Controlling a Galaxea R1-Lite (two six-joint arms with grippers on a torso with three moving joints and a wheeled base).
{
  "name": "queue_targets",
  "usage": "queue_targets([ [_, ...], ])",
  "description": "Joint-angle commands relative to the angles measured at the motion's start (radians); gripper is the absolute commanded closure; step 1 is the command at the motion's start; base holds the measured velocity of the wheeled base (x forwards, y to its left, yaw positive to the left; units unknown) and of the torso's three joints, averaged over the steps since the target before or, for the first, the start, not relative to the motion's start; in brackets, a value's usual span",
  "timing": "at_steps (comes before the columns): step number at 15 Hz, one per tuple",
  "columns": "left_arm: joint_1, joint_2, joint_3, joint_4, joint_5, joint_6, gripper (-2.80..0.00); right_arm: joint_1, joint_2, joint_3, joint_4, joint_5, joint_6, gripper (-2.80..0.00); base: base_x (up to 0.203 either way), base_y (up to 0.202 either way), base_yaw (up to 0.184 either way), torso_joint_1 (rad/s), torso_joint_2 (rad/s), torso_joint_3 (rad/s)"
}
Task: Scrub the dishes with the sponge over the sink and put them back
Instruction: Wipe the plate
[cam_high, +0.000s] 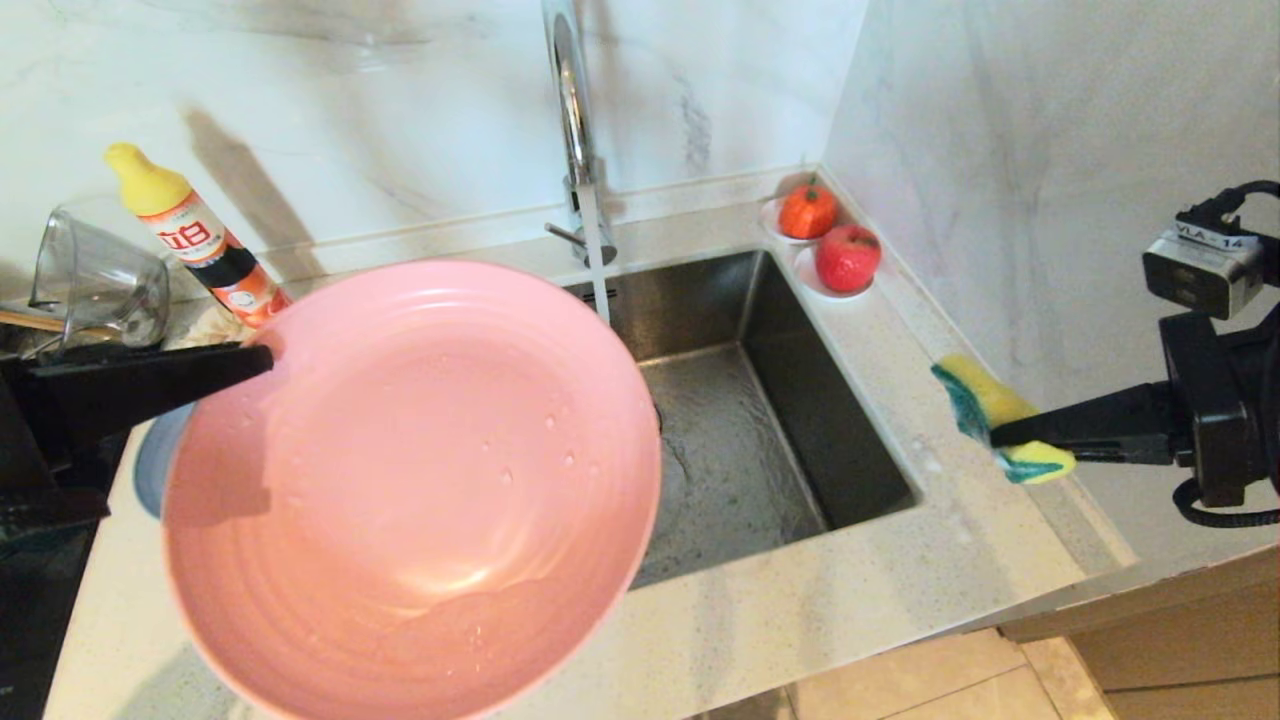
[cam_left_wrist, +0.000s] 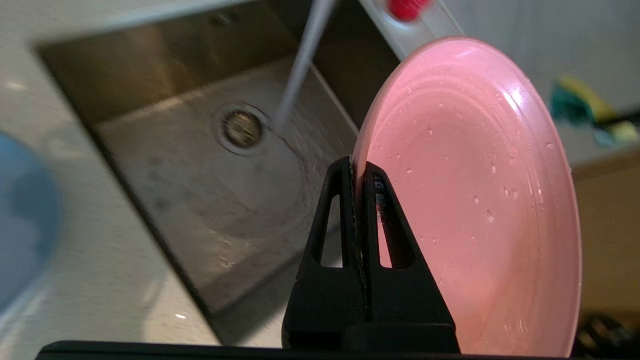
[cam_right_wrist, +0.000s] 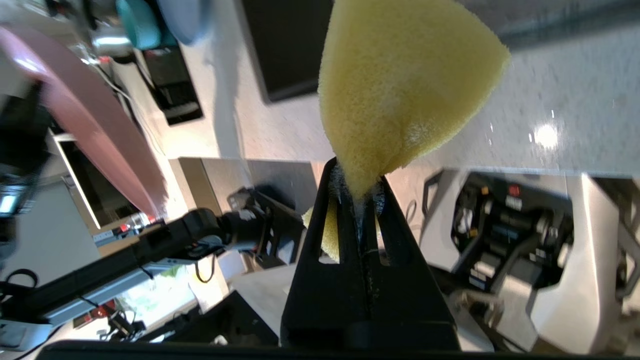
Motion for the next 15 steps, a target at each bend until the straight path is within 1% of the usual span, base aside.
queue_targets([
  [1, 0.0, 0.003, 0.031, 0.0, -0.028, -0.002, 0.0, -0.007, -0.008, -0.051, 0.012, 0.01, 0.004, 0.0, 0.0, 0.0, 0.0, 0.0, 0.0, 0.0],
  [4, 0.0, 0.013, 0.077, 0.0, -0.075, -0.002, 0.0, -0.031, -0.003, -0.139, 0.037, 0.065, 0.005, 0.0, 0.0, 0.0, 0.0, 0.0, 0.0, 0.0],
  [7, -0.001, 0.046, 0.084, -0.001, -0.079, -0.009, 0.0, -0.043, 0.011, -0.25, 0.079, 0.11, 0.006, 0.0, 0.0, 0.0, 0.0, 0.0, 0.0, 0.0],
  [8, -0.003, 0.069, 0.084, -0.005, -0.079, -0.013, 0.0, -0.043, 0.02, -0.305, 0.095, 0.126, 0.006, 0.0, 0.0, 0.0, 0.0, 0.0, 0.0, 0.0],
  [10, -0.022, 0.102, 0.073, -0.015, -0.079, -0.015, 0.0, -0.04, 0.051, -0.401, 0.115, 0.155, 0.01, 0.0, 0.0, 0.0, 0.0, 0.0, 0.0, 0.0],
  [12, -0.054, 0.119, 0.056, -0.015, -0.078, -0.014, 0.0, -0.016, 0.093, -0.504, 0.16, 0.162, 0.011, 0.0, 0.0, 0.0, 0.0, 0.0, 0.0, 0.0],
  [15, -0.097, 0.155, 0.043, -0.014, -0.063, -0.01, 0.0, 0.079, 0.173, -0.62, 0.226, 0.157, 0.014, 0.0, 0.0, 0.0, 0.0, 0.0, 0.0, 0.0],
])
